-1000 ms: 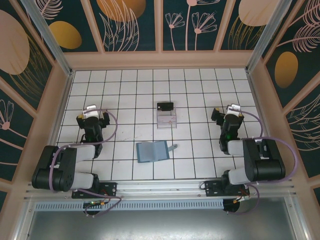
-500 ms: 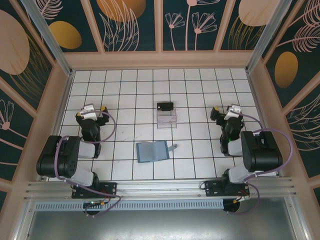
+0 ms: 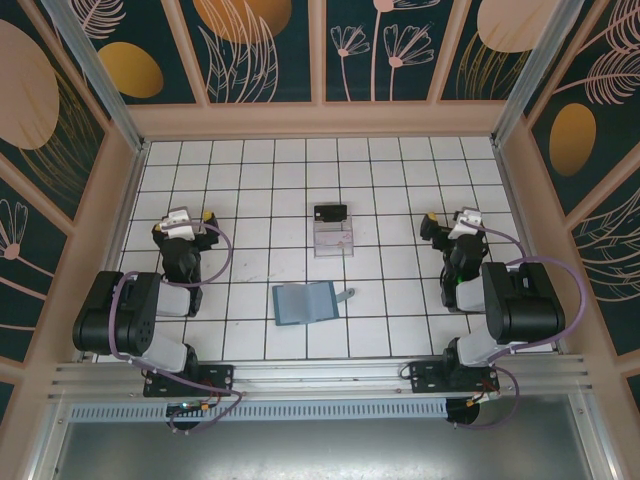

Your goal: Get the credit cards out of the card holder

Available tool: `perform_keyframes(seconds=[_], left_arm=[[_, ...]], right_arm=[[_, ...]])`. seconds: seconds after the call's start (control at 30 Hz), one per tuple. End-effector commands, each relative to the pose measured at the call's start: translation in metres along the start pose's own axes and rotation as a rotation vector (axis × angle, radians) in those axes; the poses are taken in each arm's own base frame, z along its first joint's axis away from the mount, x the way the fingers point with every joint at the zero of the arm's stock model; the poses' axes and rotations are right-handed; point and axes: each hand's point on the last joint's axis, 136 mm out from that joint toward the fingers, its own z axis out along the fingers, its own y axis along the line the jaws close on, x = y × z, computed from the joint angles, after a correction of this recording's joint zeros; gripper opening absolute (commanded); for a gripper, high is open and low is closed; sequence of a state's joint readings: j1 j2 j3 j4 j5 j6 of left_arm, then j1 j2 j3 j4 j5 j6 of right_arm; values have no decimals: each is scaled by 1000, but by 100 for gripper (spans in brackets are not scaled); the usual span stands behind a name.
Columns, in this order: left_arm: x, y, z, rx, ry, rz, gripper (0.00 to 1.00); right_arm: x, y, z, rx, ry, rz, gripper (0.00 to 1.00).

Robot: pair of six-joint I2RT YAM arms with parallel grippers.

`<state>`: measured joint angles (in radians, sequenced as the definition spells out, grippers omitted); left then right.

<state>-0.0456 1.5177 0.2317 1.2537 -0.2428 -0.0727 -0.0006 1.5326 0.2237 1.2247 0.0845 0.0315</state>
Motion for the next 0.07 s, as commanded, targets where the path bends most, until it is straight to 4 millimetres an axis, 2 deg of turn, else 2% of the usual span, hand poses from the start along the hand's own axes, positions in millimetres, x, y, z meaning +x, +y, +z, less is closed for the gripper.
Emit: perform_keyframes(seconds=[0.0, 0.03], left_arm=[[-7, 1, -1, 4, -34, -12, 99], [-7, 1, -1, 3, -34, -11, 99]], right_arm=[[-8, 0, 0, -10, -33, -10, 99], [-8, 1, 1, -11, -35, -11, 99]])
